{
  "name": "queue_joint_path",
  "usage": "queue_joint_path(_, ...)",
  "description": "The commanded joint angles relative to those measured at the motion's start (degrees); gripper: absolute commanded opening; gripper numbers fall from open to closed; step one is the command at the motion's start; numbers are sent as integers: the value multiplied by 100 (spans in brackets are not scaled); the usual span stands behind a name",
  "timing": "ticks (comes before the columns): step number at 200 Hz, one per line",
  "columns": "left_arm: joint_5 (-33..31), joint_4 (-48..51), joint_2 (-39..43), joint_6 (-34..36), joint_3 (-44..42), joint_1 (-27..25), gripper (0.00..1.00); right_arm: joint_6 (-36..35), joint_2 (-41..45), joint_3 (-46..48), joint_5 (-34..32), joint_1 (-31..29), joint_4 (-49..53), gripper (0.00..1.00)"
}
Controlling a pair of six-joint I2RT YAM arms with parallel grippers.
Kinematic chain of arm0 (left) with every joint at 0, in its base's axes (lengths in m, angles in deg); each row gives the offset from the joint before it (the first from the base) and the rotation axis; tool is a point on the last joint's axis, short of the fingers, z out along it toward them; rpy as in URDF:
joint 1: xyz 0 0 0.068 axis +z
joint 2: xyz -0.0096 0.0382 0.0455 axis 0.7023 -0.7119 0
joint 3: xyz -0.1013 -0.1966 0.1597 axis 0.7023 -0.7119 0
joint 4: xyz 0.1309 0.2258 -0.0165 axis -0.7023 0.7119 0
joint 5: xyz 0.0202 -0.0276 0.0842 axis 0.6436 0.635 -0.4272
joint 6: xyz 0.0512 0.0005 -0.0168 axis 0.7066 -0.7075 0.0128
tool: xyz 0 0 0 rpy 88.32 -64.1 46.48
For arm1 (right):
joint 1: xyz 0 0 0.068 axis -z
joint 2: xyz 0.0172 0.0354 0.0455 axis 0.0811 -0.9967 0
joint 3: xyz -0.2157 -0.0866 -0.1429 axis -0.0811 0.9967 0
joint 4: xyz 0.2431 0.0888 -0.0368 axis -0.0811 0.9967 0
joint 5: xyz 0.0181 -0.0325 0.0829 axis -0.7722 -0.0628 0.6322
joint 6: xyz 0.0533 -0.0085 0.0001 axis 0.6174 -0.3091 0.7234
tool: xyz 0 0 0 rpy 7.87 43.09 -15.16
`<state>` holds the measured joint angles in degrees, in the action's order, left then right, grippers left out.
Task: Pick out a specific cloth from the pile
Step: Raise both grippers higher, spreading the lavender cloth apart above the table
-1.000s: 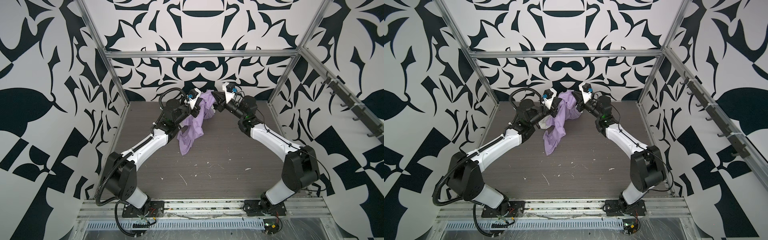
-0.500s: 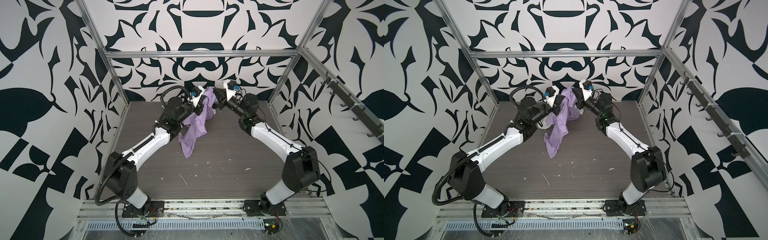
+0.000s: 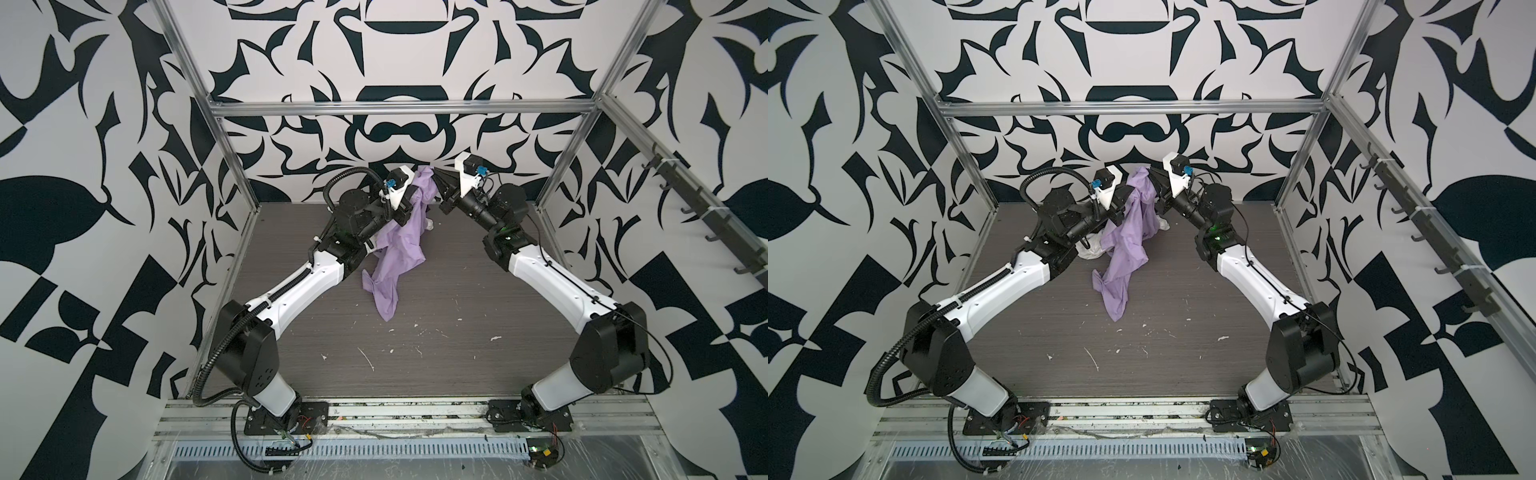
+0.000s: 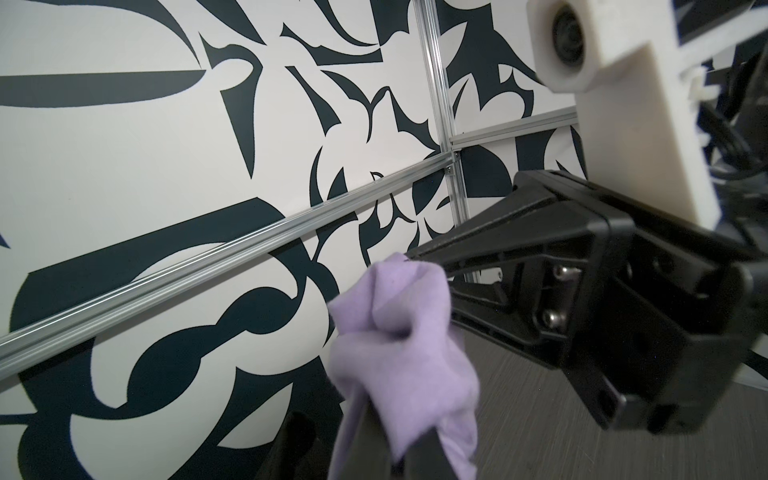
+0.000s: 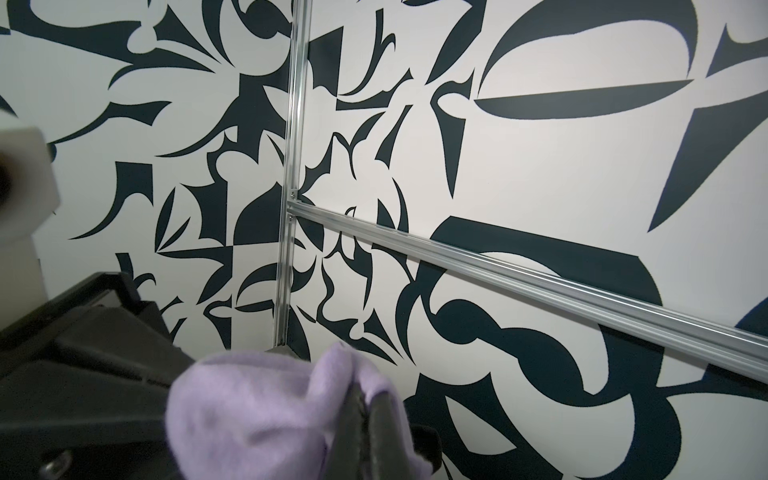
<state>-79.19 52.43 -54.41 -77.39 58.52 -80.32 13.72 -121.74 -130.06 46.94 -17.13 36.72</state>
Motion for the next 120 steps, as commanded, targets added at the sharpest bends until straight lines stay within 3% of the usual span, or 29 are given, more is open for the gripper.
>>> queue_joint_path(1, -6, -374, -60, 12, 313, -43, 0, 51, 322, -332, 100, -19, -441, 0)
queue_joint_path(120, 143, -108, -852, -136, 1433, -263, 0, -297, 686, -580, -16, 29, 82, 0)
